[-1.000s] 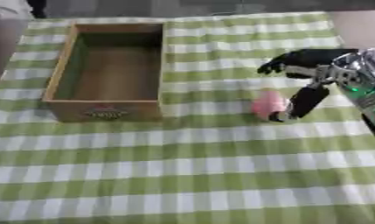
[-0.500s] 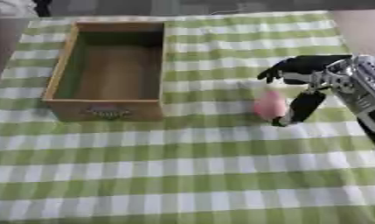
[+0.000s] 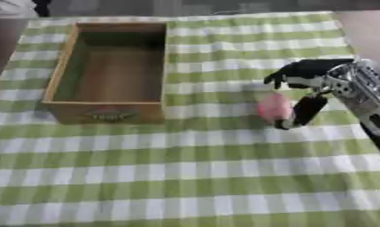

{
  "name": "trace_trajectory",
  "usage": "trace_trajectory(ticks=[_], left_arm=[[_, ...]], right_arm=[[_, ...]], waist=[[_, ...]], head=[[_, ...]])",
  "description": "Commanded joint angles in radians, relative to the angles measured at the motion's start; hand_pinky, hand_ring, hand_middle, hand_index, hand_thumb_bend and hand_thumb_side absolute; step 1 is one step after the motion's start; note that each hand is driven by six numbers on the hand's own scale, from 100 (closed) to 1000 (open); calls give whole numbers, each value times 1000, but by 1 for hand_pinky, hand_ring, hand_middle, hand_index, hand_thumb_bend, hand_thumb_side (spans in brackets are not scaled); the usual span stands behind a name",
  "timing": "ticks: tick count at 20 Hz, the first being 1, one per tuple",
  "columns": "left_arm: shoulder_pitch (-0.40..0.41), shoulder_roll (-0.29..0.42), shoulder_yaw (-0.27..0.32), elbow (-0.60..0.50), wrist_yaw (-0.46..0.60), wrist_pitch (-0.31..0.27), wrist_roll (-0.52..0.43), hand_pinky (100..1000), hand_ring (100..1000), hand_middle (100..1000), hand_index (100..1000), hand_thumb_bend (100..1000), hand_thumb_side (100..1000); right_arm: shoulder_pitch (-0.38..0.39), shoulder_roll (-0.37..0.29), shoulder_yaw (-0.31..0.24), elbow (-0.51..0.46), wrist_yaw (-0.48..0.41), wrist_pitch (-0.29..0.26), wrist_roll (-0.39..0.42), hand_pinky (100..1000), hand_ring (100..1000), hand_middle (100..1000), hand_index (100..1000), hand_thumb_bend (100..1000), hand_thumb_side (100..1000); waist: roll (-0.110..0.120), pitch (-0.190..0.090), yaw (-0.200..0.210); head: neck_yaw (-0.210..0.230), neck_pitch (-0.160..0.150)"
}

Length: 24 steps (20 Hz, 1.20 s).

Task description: Pick up objects on the table and place them in the box.

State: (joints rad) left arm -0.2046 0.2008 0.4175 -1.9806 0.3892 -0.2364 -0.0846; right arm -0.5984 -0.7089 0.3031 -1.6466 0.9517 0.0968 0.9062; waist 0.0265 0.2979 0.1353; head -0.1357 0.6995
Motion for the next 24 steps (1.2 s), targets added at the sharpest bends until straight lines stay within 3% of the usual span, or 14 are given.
trace_trajectory(ticks=[1,10,18,22,24], left_arm=[[-10,10,10,-19,1,-2,-3,585,492,548,829,100,956],[-10,9,11,-19,1,-2,-5,585,491,547,827,100,958],[-11,9,12,-19,1,-2,-6,585,490,546,824,100,958],[-11,9,12,-19,1,-2,-6,585,491,546,823,100,958],[-11,9,12,-19,1,-2,-5,585,491,546,823,100,958]], right_arm=[[-19,-25,-7,-5,5,-2,1,820,894,766,929,462,383],[-22,-27,-4,-10,-15,4,1,808,864,699,816,424,404],[-31,-30,-13,-30,-21,12,1,778,818,614,709,339,439],[-34,-28,-12,-34,-22,13,1,769,801,586,690,264,446],[-35,-27,-14,-38,-27,13,1,760,788,574,685,167,444]], waist=[[1,-13,1],[0,-6,2],[-2,-4,1],[-3,-5,2],[-3,-5,1]], head=[[-5,-13],[-7,-16],[-7,-15],[-8,-15],[-8,-15]])
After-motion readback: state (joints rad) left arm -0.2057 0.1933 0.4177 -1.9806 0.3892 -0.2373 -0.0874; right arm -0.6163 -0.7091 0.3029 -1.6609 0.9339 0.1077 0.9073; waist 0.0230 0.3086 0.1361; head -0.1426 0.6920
